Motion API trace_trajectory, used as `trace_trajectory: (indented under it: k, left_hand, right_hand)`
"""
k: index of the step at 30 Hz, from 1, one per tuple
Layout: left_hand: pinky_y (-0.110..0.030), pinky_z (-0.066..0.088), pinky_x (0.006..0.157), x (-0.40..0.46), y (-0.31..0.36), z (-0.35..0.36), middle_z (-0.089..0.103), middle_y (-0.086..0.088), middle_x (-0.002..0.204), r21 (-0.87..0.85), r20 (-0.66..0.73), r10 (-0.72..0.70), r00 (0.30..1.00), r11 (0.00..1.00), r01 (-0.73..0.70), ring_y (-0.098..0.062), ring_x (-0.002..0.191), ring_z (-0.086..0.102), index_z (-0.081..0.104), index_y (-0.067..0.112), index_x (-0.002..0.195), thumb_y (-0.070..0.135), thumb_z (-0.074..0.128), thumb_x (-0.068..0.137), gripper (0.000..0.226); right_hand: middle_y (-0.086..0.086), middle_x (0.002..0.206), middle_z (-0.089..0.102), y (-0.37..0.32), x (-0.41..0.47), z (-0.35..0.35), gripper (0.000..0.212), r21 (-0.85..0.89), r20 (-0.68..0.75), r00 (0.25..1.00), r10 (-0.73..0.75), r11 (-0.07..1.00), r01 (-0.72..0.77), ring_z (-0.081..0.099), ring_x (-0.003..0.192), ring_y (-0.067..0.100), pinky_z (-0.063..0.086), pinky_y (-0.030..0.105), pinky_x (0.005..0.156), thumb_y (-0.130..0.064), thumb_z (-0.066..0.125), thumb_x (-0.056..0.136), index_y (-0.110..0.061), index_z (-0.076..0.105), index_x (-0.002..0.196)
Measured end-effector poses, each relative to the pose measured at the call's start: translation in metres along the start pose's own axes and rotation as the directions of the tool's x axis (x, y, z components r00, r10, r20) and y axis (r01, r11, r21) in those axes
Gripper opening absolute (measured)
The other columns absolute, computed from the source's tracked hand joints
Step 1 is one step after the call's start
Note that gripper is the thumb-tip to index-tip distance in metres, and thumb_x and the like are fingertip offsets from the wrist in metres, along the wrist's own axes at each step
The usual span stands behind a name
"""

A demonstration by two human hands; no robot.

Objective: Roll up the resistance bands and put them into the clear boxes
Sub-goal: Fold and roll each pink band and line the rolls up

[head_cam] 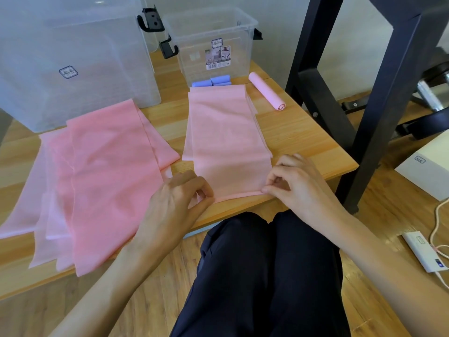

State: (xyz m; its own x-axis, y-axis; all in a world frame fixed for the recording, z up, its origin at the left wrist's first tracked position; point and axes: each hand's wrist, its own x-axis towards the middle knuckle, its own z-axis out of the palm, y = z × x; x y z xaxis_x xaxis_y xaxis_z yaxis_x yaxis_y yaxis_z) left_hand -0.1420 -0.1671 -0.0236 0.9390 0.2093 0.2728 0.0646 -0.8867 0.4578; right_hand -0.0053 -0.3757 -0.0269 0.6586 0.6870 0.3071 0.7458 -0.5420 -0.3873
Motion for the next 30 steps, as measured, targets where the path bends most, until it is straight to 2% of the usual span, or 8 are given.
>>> trace_trajectory:
  k: [4,9,15,18,21,25,28,30]
  left_hand:
    - [-0.029,0.049,0.061,-0.012,-0.005,0.007,0.058,0.013,0.09,0.064,-0.051,0.115,0.992,0.992,-0.112,-0.012,0.079,0.057,0.068,0.024,0.089,0.025,0.062,0.097,0.01]
    - [-0.013,0.042,0.066,-0.013,-0.008,0.009,0.056,0.017,0.091,-0.046,-0.05,0.029,0.998,0.998,-0.031,-0.005,0.082,0.055,0.071,0.027,0.092,0.027,0.067,0.093,0.005]
    - [-0.015,0.043,0.067,-0.005,-0.011,0.004,0.057,0.017,0.088,-0.076,0.031,0.001,1.0,0.997,0.001,-0.003,0.082,0.057,0.07,0.028,0.089,0.034,0.06,0.094,0.013]
    - [-0.026,0.048,0.071,-0.004,-0.012,-0.001,0.06,0.018,0.088,-0.103,0.077,-0.041,0.996,0.993,0.049,-0.002,0.084,0.058,0.069,0.033,0.089,0.037,0.059,0.094,0.011]
    - [-0.024,0.046,0.069,-0.002,-0.009,-0.003,0.061,0.018,0.085,-0.09,0.101,-0.099,0.99,0.99,0.109,0.001,0.085,0.057,0.066,0.037,0.084,0.035,0.064,0.091,0.007]
    - [-0.023,0.046,0.069,-0.002,-0.007,-0.002,0.059,0.017,0.085,-0.088,0.054,-0.102,0.993,0.99,0.106,-0.001,0.086,0.056,0.064,0.035,0.082,0.03,0.068,0.088,0.009]
    - [-0.017,0.043,0.065,-0.004,-0.01,-0.001,0.057,0.016,0.087,-0.057,0.013,0.001,1.0,0.998,-0.001,-0.004,0.084,0.056,0.066,0.032,0.085,0.028,0.069,0.09,0.007]
    - [-0.012,0.039,0.064,-0.01,-0.012,0.0,0.056,0.017,0.09,-0.002,0.007,0.064,0.998,0.998,-0.064,-0.005,0.082,0.055,0.068,0.029,0.089,0.031,0.063,0.095,0.008]
  right_hand:
    - [-0.003,0.084,0.056,0.012,-0.015,0.006,0.025,0.158,-0.039,0.997,-0.064,0.985,0.069,0.047,0.086,0.011,0.041,0.028,0.082,-0.032,0.065,0.085,-0.008,0.072,0.084]
    - [-0.003,0.086,0.059,0.017,-0.016,0.012,0.024,0.309,-0.091,0.995,-0.028,0.95,0.055,0.053,0.088,0.016,0.049,0.039,0.078,-0.032,0.069,0.084,-0.009,0.075,0.088]
    - [-0.008,0.089,0.051,0.014,-0.01,0.006,0.027,0.102,0.026,0.998,-0.06,0.993,0.057,0.043,0.09,0.01,0.035,0.032,0.082,-0.038,0.052,0.092,-0.017,0.066,0.083]
    - [-0.011,0.089,0.049,0.008,-0.009,0.001,0.018,0.047,0.096,0.995,-0.036,0.998,0.031,0.04,0.088,0.009,0.027,0.029,0.08,-0.032,0.055,0.093,-0.019,0.062,0.084]
    - [-0.013,0.089,0.049,-0.002,-0.003,-0.005,0.013,-0.004,0.181,0.982,0.049,0.999,-0.049,0.04,0.089,0.008,0.024,0.026,0.083,-0.031,0.057,0.096,-0.023,0.059,0.086]
    - [-0.016,0.077,0.046,-0.009,0.001,-0.005,0.015,-0.086,0.12,0.986,0.116,0.991,-0.106,0.044,0.087,0.01,0.024,0.027,0.08,-0.034,0.064,0.092,-0.026,0.056,0.081]
    - [-0.014,0.078,0.049,-0.006,-0.003,0.0,0.014,-0.018,0.033,0.997,0.064,0.998,-0.063,0.043,0.085,0.012,0.034,0.031,0.083,-0.03,0.072,0.085,-0.022,0.062,0.078]
    - [-0.01,0.08,0.052,0.0,-0.009,0.004,0.014,0.045,0.01,1.0,-0.004,0.999,0.003,0.043,0.083,0.012,0.042,0.037,0.083,-0.029,0.07,0.085,-0.016,0.067,0.079]
